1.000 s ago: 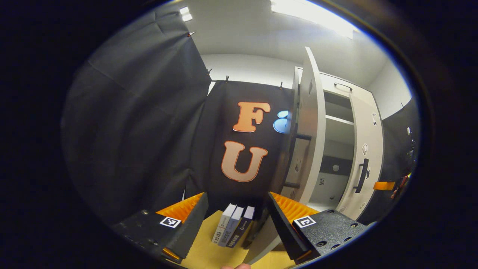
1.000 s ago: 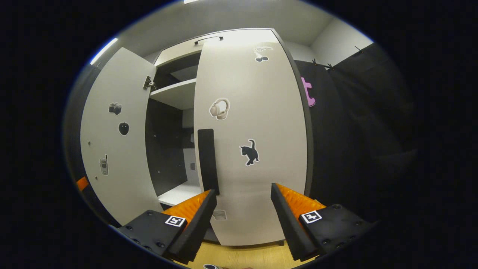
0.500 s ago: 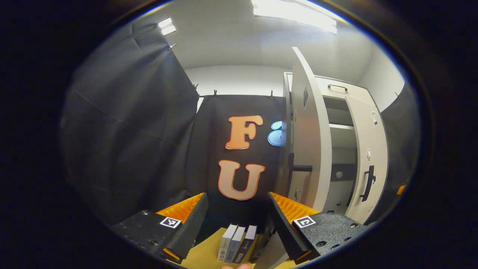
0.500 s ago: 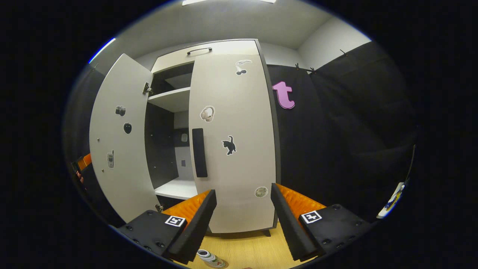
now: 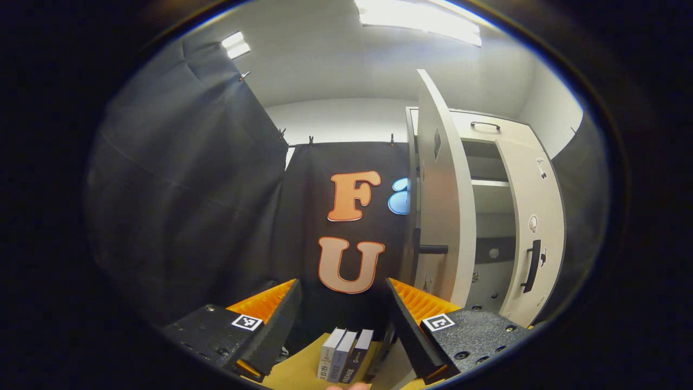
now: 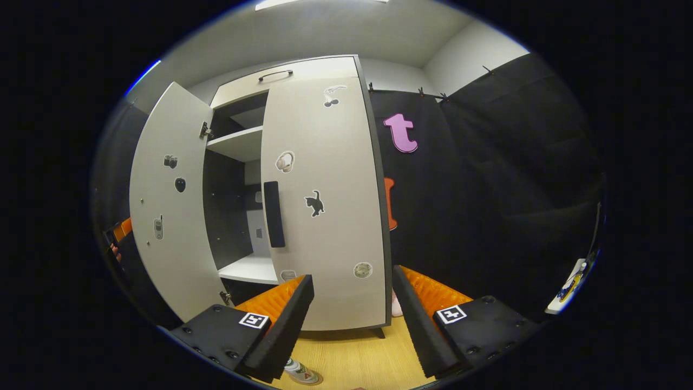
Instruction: Grasp the bottle in the cabinet with the left hand and place it on the coaster, then close the right door with the right hand and the left door with the left hand.
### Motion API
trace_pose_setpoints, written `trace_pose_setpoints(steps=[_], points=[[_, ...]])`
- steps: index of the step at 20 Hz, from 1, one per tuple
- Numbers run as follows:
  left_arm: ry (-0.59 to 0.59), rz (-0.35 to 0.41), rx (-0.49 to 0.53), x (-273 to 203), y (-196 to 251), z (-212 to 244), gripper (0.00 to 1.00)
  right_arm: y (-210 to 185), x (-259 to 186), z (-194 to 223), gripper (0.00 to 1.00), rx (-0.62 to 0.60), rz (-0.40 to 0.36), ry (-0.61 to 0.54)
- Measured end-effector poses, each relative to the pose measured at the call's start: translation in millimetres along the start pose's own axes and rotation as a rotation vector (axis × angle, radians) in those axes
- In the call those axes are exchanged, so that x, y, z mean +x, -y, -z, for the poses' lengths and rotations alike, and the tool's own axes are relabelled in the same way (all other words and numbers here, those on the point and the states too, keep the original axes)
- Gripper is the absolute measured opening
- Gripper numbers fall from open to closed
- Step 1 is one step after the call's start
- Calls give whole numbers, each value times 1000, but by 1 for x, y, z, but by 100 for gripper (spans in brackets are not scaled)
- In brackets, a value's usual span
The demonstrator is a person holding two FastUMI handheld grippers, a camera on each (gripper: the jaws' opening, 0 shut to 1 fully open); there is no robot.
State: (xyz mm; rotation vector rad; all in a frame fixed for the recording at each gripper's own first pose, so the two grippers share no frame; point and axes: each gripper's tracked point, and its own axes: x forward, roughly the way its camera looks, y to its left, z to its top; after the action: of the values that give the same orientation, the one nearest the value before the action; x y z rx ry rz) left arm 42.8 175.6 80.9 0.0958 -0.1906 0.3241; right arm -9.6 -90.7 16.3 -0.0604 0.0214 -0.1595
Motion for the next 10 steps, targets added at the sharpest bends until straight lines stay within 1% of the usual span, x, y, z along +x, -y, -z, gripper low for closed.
trace_pose_setpoints(steps=[5,6,8,9,10], points=[[-7,20,-32,-9,21,1,92,16,-2,-4,96,-4,-2,9],[-6,22,-35,-10,25,1,87,19,-3,-5,96,-8,-2,12],[-7,26,-42,-13,34,2,87,25,-7,-9,97,-14,1,23],[-6,31,-43,-13,38,1,92,28,-8,-10,96,-19,4,27],[-6,37,-46,-14,41,2,92,30,-9,-11,96,-24,7,29]])
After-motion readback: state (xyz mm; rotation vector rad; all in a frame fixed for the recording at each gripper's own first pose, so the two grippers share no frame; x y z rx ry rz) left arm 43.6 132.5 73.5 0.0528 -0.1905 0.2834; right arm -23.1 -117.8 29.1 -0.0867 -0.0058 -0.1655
